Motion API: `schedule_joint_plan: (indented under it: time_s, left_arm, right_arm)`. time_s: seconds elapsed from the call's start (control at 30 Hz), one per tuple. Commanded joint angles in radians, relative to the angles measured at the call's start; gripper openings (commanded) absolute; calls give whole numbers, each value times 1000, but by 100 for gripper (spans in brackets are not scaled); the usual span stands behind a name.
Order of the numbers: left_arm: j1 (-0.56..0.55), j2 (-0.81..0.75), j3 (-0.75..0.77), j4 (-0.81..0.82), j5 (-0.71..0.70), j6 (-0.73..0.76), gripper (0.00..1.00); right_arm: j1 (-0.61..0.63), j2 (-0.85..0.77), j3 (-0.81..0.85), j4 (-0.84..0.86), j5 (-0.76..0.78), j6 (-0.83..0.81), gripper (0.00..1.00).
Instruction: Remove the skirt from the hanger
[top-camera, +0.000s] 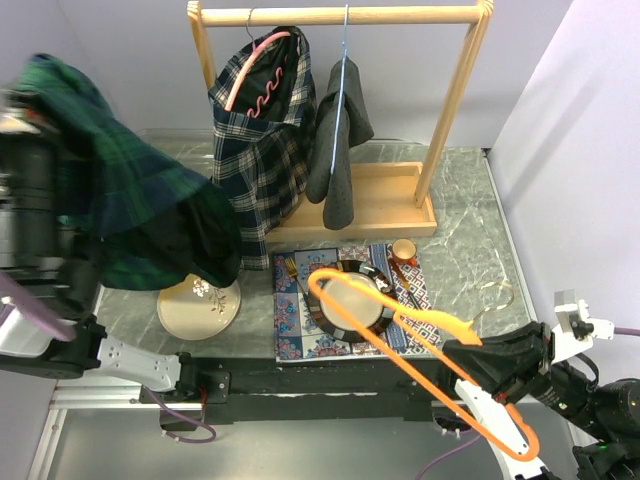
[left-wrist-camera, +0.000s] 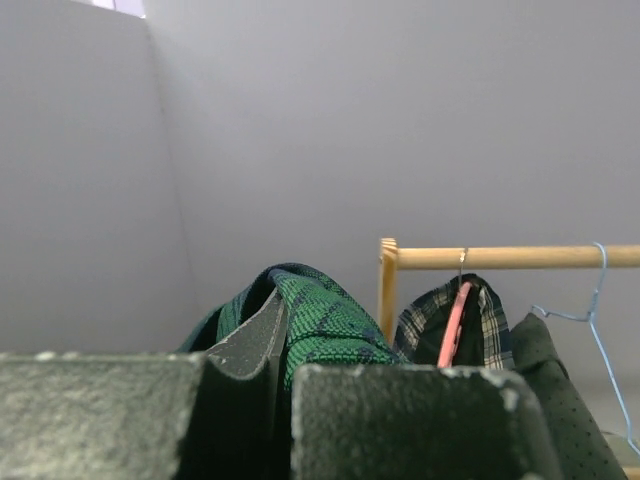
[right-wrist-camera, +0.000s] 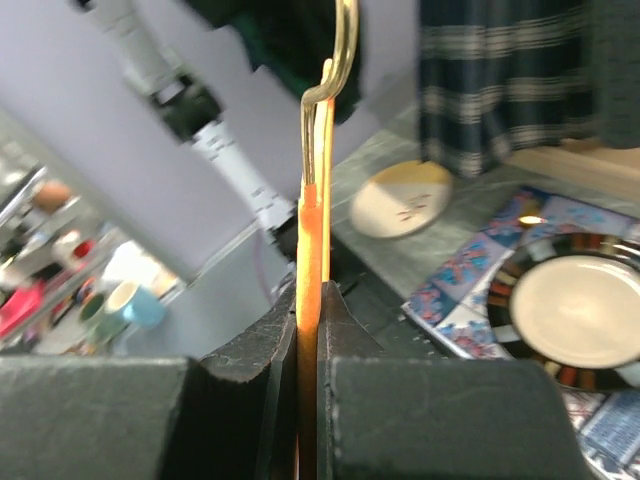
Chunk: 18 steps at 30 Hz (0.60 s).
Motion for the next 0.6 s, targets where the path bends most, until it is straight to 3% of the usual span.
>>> schedule_joint_plan:
  time_s: [0.0,0.07,0.17,0.3,0.4,0.47,0.57]
  left_arm:
    - [2,44,220,58,96,88,1]
    - [-1,62,283,86,119,138,1]
    - [-46,44,254,173,154,226,1]
    - [-264,10,222,414,206,459,1]
    - [-346,-28,110,474,251,499,1]
    - [-352,-7,113,502,265,504,1]
    - [-350,97,139,575,308,623,1]
  right_arm:
    - [-4,125,228,81,167,1,0]
    - [-4,156,247,123,222,44,0]
    - [-4,200,261,206,250,102,0]
    - [-3,239,228,287,254,151,0]
    - [-4,249,185,312,260,162,0]
    - [-4,257,177,312,265,150,0]
    - [-3,266,183,298,282,134,0]
